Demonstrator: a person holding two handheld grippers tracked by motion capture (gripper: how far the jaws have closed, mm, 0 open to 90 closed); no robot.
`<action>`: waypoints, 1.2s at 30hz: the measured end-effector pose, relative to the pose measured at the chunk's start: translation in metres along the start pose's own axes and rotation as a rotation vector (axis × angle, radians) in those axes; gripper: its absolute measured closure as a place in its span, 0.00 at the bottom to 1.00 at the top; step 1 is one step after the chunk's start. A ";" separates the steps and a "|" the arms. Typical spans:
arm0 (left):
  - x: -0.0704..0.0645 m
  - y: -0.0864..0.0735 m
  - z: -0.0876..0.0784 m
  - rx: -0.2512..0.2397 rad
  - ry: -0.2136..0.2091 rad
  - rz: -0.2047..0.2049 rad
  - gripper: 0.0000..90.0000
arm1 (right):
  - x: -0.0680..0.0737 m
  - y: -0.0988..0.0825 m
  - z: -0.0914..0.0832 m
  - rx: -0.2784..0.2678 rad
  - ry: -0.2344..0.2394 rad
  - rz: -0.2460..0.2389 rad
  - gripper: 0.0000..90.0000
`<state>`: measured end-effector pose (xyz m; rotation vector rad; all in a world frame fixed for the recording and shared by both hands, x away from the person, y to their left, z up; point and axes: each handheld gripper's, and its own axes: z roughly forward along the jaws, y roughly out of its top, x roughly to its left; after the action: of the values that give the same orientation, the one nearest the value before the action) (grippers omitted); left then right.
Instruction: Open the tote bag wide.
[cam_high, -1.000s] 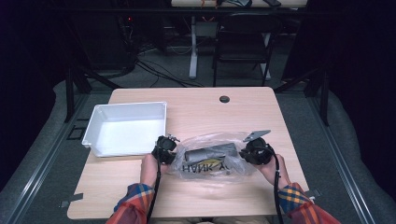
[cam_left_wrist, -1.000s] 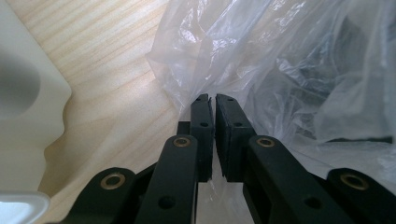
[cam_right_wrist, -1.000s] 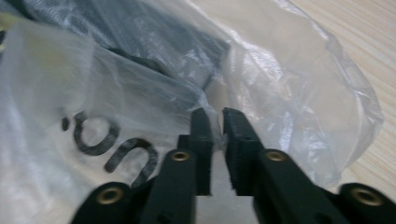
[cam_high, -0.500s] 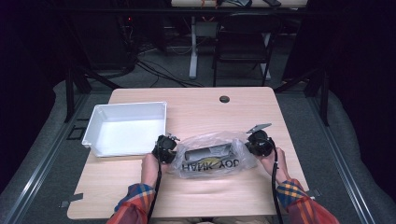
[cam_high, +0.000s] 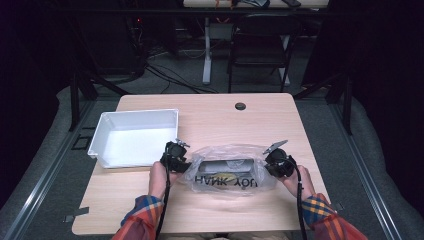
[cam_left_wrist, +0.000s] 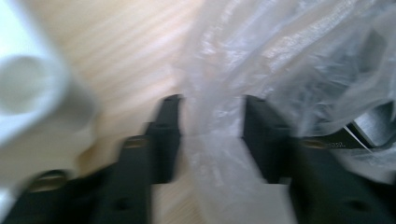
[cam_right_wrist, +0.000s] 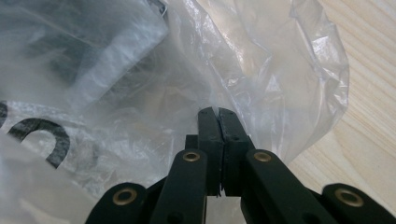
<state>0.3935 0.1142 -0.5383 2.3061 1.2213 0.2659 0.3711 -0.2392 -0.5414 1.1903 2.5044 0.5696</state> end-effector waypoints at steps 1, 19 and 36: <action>0.002 0.000 -0.005 -0.016 -0.003 -0.010 0.55 | -0.001 0.001 0.000 0.014 -0.003 -0.008 0.99; -0.024 0.000 -0.097 -0.246 -0.048 0.025 0.30 | -0.007 0.000 -0.001 -0.017 0.030 0.019 0.99; -0.036 -0.010 -0.023 -0.059 0.072 0.074 0.94 | -0.014 0.000 0.002 -0.072 -0.001 0.062 0.98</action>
<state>0.3565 0.0977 -0.5218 2.3115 1.1485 0.4095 0.3808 -0.2500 -0.5416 1.2446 2.4313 0.6688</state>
